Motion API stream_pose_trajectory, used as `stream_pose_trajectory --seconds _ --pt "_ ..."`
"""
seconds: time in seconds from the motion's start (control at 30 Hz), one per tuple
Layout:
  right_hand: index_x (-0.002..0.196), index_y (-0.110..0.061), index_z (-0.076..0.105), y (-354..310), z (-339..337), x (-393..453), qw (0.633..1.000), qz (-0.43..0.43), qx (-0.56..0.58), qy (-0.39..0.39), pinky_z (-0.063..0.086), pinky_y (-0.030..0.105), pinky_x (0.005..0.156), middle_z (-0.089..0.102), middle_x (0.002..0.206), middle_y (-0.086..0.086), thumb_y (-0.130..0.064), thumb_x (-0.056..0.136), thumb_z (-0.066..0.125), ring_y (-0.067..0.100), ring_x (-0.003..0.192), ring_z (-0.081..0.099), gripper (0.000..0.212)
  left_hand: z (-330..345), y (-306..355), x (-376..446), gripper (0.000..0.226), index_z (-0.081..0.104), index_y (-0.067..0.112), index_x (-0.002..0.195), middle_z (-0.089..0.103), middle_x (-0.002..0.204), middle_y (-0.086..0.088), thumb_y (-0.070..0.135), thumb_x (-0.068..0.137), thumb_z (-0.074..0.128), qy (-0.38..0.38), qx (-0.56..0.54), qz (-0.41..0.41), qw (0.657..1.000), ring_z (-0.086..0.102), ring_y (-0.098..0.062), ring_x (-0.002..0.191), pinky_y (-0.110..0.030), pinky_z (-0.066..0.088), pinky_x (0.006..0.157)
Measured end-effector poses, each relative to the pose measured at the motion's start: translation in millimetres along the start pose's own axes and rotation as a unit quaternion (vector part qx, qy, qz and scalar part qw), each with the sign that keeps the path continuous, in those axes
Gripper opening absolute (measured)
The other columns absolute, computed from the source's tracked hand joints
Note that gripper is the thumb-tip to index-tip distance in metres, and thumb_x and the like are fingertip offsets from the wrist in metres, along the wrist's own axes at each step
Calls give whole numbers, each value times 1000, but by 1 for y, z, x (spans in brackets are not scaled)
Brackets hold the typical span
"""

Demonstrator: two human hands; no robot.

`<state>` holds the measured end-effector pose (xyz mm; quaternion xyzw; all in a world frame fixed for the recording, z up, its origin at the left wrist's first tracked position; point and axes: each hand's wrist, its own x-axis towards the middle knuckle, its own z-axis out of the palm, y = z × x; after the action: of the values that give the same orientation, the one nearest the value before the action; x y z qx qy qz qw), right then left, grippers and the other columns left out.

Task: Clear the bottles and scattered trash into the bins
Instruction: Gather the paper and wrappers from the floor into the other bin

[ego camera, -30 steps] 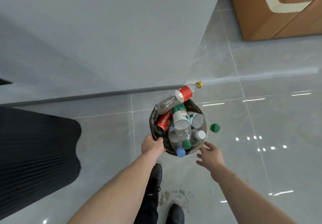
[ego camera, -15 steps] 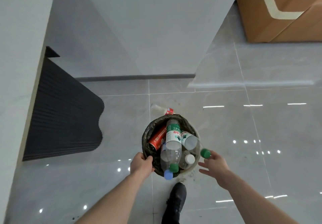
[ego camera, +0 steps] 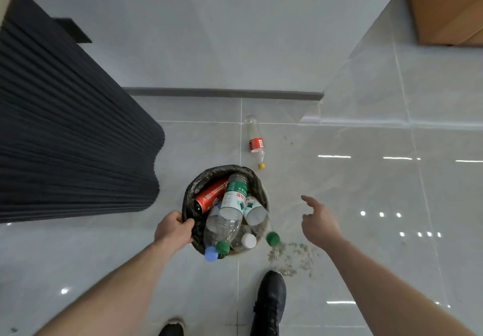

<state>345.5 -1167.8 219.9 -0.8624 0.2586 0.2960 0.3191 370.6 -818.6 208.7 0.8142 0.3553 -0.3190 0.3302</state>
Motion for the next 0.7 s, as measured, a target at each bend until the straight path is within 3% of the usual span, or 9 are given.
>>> stream_pose_trajectory --seconds 0.1,0.23,0.3,0.43,0.6,0.7 --pt "152 -15 40 -26 4 49 995 -78 -60 -25 30 27 113 45 150 13 1 90 50 25 143 36 64 -9 11 36 12 62 11 80 72 71 -7 22 82 66 11 10 6 1000 72 -23 56 -42 63 71" --pt "155 -16 34 -66 22 124 988 -116 -78 -64 25 29 116 49 148 17 1 91 47 24 152 18 68 -18 26 84 8 65 8 91 73 86 -13 15 86 65 -28 2 5 1000 73 -26 68 -34 61 57" --pt "156 -18 33 -78 39 165 986 -116 -85 -86 24 31 119 46 150 17 0 92 45 25 153 15 68 -19 30 106 7 67 10 91 74 85 -13 10 85 65 -49 0 15 999 74 -28 72 -39 63 60" --pt "155 -26 37 -79 81 238 986 -73 -98 -115 29 31 117 32 158 15 -2 92 40 26 149 27 66 -19 32 136 9 70 6 79 72 75 -15 0 75 65 -80 7 36 996 71 -30 70 -41 62 59" --pt "148 -27 48 -52 132 283 985 -57 -86 -141 36 24 108 43 153 9 -2 91 40 25 137 46 62 -26 31 144 29 74 5 84 75 83 -17 12 57 66 -137 -2 31 990 75 -32 80 -47 63 70" --pt "143 -27 55 -24 141 272 984 -54 -83 -149 36 22 108 48 150 4 1 88 42 23 134 49 63 -25 31 139 35 73 9 88 76 82 -12 16 55 65 -140 4 40 989 75 -26 78 -39 62 64"
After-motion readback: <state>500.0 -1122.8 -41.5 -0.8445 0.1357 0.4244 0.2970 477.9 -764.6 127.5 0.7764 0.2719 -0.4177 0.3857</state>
